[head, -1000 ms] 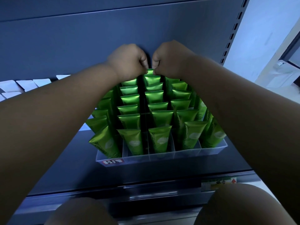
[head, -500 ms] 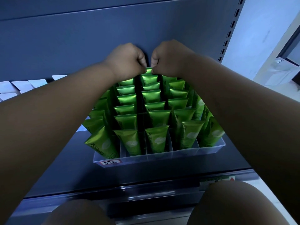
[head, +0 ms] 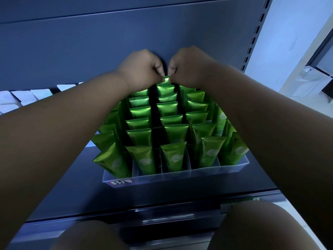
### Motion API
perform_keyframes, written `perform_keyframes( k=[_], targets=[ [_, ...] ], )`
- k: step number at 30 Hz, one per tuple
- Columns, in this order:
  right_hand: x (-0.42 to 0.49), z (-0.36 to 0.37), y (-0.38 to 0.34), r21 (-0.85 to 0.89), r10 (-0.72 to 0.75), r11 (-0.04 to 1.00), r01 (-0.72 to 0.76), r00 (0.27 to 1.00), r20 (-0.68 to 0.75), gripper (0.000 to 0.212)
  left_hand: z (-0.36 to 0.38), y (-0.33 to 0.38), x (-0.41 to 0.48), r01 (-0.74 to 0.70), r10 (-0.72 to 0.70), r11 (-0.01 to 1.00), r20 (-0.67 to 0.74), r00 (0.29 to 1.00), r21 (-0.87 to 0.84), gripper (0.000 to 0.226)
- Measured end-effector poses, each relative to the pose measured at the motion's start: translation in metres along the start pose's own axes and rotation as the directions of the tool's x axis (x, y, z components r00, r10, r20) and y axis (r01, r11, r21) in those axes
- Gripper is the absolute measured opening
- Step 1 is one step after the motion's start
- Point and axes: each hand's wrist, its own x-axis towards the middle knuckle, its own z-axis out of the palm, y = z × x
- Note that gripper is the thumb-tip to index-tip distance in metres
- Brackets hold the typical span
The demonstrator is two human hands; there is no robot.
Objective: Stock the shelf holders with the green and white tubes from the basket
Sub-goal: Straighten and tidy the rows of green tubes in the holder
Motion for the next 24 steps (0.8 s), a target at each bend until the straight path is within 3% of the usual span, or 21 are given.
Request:
perform_keyframes(
  k=[8,24],
  targets=[
    [0.0006,-0.0012,-0.0017,-0.031,-0.009,0.999,0.01,1.0,0.019,0.012,-0.0015,0.0039,0.0002,-0.03,0.03,0.999,0.006,1.0,0.029,0.009],
    [-0.004,-0.004,-0.0052,-0.034,0.009,0.999,-0.008,0.999,0.031,0.016,0.0015,0.002,0.002,0.015,-0.011,0.997,0.047,0.999,-0.07,0.009]
  ],
)
